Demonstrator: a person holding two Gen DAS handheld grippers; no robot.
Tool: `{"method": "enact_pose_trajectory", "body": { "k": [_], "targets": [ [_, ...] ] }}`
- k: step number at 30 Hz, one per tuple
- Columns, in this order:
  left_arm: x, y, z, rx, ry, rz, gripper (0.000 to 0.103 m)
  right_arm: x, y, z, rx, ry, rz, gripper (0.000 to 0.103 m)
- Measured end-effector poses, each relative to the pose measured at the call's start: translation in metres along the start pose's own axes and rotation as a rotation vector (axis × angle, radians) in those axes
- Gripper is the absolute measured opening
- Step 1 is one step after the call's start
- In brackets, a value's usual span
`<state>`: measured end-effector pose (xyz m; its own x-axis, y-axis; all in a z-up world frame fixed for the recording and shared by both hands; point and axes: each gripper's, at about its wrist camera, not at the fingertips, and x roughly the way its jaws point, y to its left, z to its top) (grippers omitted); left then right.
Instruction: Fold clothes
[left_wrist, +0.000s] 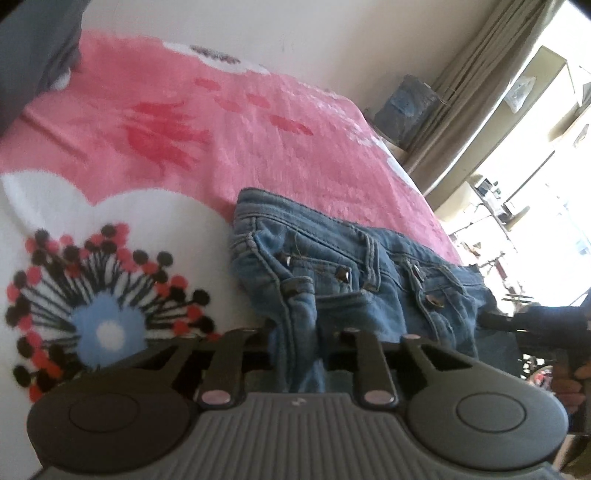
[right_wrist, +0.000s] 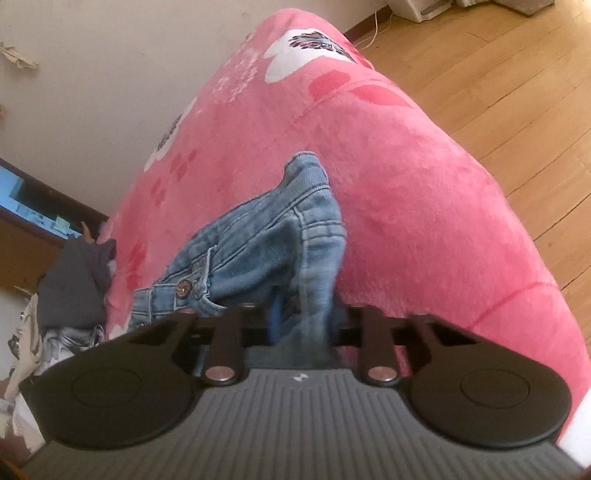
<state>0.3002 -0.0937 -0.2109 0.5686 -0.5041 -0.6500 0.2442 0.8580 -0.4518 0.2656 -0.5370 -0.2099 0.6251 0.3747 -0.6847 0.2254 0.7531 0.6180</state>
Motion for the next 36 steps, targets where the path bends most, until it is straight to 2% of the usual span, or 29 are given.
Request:
{"method": "enact_pose_trajectory", "body": {
  "k": [5, 11, 14, 19, 23, 24, 26, 27, 29, 30, 31, 33, 34, 35, 36],
  "targets": [
    [-0.011, -0.013, 0.01, 0.031, -0.072, 0.035, 0.014, -0.011, 0.037, 0.006, -0.129, -0.081, -0.056, 0.01],
    [-0.019, -0.025, 0.066, 0.087, -0.147, 0.063, 0.012, -0.008, 0.084, 0.057, -0.225, -0.15, -0.052, 0.01],
    [-0.022, -0.024, 0.101, 0.095, -0.201, 0.077, 0.011, -0.004, 0.111, 0.093, -0.276, -0.188, -0.022, 0.01],
    [-0.029, -0.03, 0.147, 0.185, -0.335, 0.141, 0.011, 0.002, 0.158, 0.148, -0.386, -0.294, 0.051, 0.01],
    [-0.012, -0.018, 0.162, 0.216, -0.377, 0.212, 0.012, 0.027, 0.178, 0.177, -0.452, -0.366, 0.098, 0.01],
    [-0.001, -0.012, 0.159, 0.214, -0.358, 0.233, 0.013, 0.038, 0.178, 0.182, -0.464, -0.375, 0.104, 0.01],
    [0.029, 0.005, 0.153, 0.179, -0.254, 0.27, 0.018, 0.07, 0.167, 0.186, -0.452, -0.347, 0.086, 0.012],
    [0.044, 0.015, 0.148, 0.147, -0.196, 0.288, 0.024, 0.091, 0.155, 0.187, -0.411, -0.299, 0.052, 0.018],
    [0.068, 0.039, 0.138, 0.023, -0.08, 0.312, 0.027, 0.135, 0.125, 0.188, -0.298, -0.175, -0.037, 0.03],
    [0.068, 0.047, 0.135, -0.036, -0.084, 0.297, 0.036, 0.154, 0.108, 0.187, -0.231, -0.105, -0.093, 0.031],
    [0.067, 0.055, 0.132, -0.095, -0.088, 0.283, 0.036, 0.167, 0.092, 0.185, -0.166, -0.048, -0.139, 0.031],
    [0.065, 0.069, 0.128, -0.201, -0.097, 0.256, 0.041, 0.166, 0.068, 0.181, -0.062, -0.07, -0.084, 0.032],
    [0.062, 0.07, 0.13, -0.215, -0.104, 0.256, 0.048, 0.162, 0.061, 0.181, -0.021, -0.085, -0.062, 0.034],
    [0.059, 0.069, 0.132, -0.21, -0.112, 0.267, 0.052, 0.157, 0.059, 0.183, -0.015, -0.092, -0.064, 0.044],
    [0.055, 0.068, 0.135, -0.203, -0.124, 0.282, 0.057, 0.152, 0.059, 0.186, -0.021, -0.097, -0.073, 0.044]
  ]
}}
